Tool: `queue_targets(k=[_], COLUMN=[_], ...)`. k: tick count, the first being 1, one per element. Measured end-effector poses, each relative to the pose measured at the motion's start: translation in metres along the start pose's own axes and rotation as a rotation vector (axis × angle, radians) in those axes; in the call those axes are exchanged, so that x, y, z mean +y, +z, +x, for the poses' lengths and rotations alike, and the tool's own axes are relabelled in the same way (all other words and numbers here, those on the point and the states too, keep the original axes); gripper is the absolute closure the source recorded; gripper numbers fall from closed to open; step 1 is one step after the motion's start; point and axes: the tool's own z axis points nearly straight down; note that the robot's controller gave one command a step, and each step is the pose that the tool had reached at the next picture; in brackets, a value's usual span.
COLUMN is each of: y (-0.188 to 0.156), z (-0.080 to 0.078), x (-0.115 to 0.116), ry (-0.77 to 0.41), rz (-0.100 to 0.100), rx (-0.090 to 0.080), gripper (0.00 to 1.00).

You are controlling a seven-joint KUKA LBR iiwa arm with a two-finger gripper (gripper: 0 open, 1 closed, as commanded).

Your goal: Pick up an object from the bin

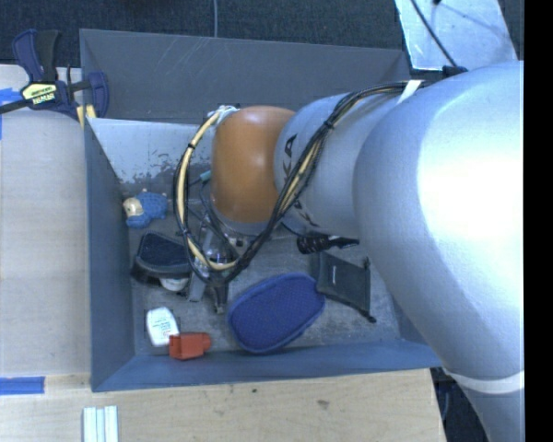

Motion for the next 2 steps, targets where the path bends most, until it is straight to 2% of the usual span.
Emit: queue_targets(k=[1,2], y=[-0.001,-0.137], z=[-0.001,-0.016], x=[0.0,-0.003], ry=[0.001,0.044], rz=[0.0,0.0], rx=[-0.003,-0.008], gripper=[1.0,1.0])
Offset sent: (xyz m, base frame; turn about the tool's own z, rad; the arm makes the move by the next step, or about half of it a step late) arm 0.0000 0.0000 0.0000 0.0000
